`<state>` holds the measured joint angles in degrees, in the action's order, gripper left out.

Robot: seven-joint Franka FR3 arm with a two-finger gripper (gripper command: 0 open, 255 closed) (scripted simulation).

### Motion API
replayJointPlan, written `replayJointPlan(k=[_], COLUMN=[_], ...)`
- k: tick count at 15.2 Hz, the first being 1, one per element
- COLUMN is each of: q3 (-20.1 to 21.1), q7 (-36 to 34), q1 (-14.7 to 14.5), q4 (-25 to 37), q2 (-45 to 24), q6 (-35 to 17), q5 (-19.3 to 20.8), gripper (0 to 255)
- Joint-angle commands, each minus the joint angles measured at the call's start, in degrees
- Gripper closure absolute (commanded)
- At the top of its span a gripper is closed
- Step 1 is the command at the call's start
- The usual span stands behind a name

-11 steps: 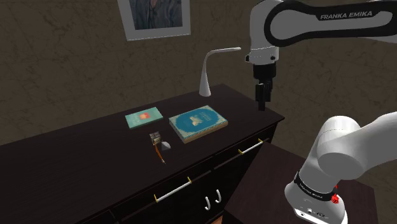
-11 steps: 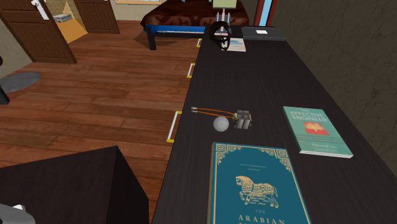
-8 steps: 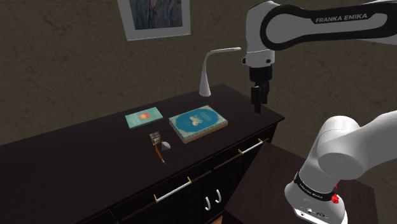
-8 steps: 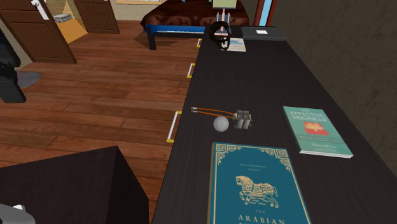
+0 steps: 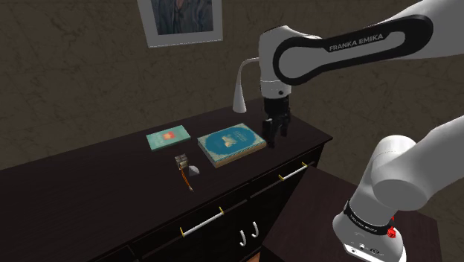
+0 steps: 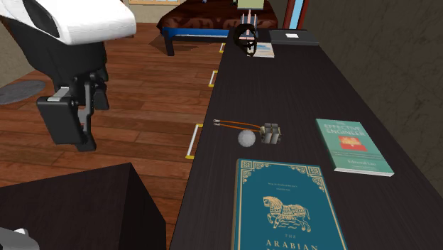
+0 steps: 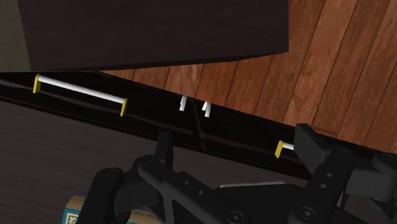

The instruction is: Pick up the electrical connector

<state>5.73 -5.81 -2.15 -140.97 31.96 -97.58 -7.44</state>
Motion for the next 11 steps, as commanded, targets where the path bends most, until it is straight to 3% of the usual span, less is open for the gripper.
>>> replayJointPlan(k=[1,11], q3=[1.5,8.3], q7=[-2.6,-16.5], q1=[-0.1,-0.8], q4=[1.2,10.0], q2=[-3.6,-23.5], q6=[-3.2,-17.7], q5=[-0.8,-0.3], gripper=[0,0])
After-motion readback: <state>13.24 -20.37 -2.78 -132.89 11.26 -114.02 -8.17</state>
